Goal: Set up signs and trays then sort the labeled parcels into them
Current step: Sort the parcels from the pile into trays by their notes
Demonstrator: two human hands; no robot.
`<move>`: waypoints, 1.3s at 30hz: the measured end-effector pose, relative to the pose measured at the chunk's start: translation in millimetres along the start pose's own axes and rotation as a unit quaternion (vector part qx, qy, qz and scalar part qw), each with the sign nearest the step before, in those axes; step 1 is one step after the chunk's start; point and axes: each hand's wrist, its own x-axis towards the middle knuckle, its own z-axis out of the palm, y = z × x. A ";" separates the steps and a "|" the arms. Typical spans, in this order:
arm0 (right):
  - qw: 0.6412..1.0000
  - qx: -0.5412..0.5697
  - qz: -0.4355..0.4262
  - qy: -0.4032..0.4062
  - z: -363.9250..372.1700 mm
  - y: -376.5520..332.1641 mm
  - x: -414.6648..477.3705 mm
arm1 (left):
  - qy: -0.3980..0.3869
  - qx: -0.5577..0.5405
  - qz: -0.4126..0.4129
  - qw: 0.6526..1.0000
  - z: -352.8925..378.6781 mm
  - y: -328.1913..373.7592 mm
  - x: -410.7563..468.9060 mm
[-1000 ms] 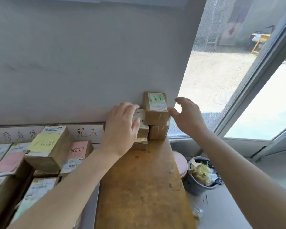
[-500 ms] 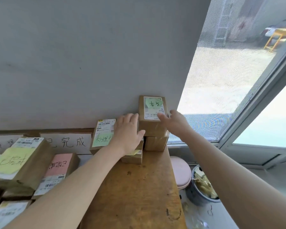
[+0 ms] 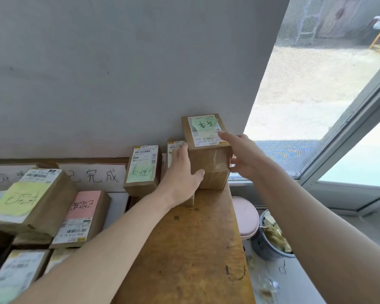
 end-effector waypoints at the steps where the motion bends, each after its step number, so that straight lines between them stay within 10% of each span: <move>1: 1.000 0.025 0.006 -0.008 -1.4 1.4 -0.6 | 0.002 -0.009 0.002 1.000 0.5 -0.8 -4.8; 13: 0.994 0.104 0.028 -0.033 3.5 7.4 -21.2 | 0.057 -0.067 0.050 0.995 -18.9 -11.3 -24.0; 19: 0.989 0.147 -0.002 -0.028 8.4 19.3 -30.6 | 0.202 -0.005 -0.204 0.958 -35.5 -77.3 -7.9; 39: 0.987 0.155 -0.002 -0.039 18.4 21.9 -37.4 | 0.111 -0.370 -0.322 0.865 -50.6 -115.7 -8.7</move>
